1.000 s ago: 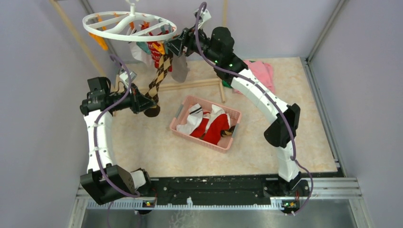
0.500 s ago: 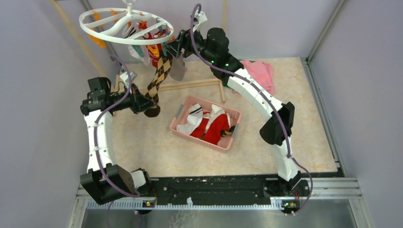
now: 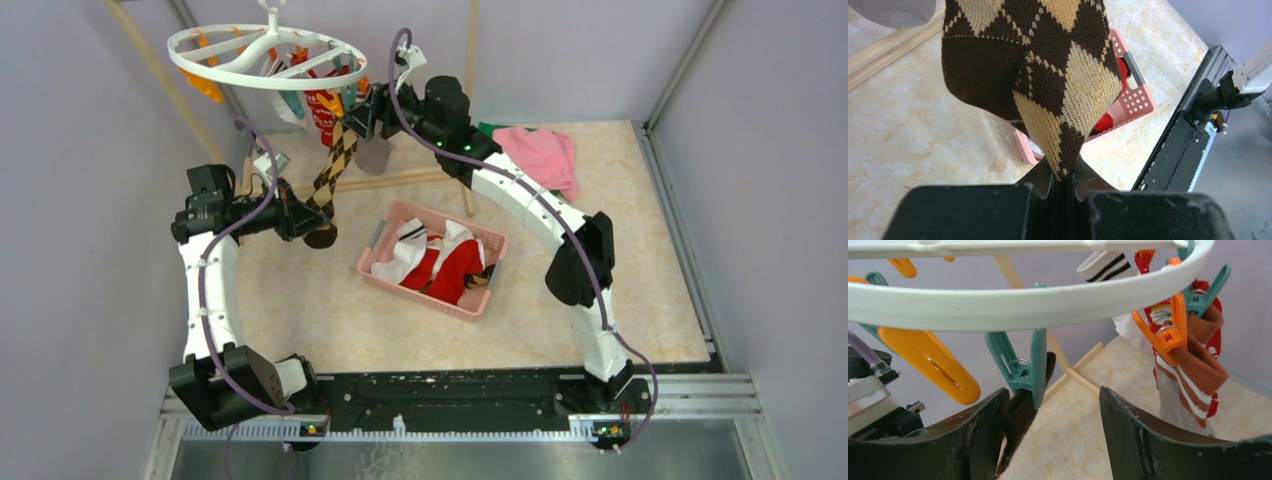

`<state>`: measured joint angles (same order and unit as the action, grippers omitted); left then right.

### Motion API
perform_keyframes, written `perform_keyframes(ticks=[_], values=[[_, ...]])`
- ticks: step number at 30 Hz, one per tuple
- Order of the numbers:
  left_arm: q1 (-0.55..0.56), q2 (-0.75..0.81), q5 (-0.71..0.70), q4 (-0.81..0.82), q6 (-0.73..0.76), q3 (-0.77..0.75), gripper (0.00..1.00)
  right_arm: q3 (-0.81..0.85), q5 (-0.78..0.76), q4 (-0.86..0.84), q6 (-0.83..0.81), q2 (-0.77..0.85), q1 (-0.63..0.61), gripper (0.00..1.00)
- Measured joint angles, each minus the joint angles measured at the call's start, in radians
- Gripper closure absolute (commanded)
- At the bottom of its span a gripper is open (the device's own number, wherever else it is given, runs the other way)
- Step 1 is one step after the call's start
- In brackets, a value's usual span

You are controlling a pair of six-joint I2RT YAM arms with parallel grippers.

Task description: Remove the socks clipped to the hanger

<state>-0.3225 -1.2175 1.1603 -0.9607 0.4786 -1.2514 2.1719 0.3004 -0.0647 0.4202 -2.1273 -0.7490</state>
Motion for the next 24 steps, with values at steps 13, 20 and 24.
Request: perform_keyframes(ticks=[13,20,24], values=[[0.004,0.0,-0.006,0.02,-0.014,0.001,1.0,0.087,-0.021,-0.021,0.002,0.0,-0.007,0.49],[0.004,0.0,-0.006,0.027,-0.027,0.001,1.0,0.142,-0.027,-0.016,0.004,-0.025,-0.007,0.49],[0.005,0.0,-0.006,0.034,-0.032,0.001,1.0,0.142,-0.026,-0.013,0.003,-0.037,-0.008,0.44]])
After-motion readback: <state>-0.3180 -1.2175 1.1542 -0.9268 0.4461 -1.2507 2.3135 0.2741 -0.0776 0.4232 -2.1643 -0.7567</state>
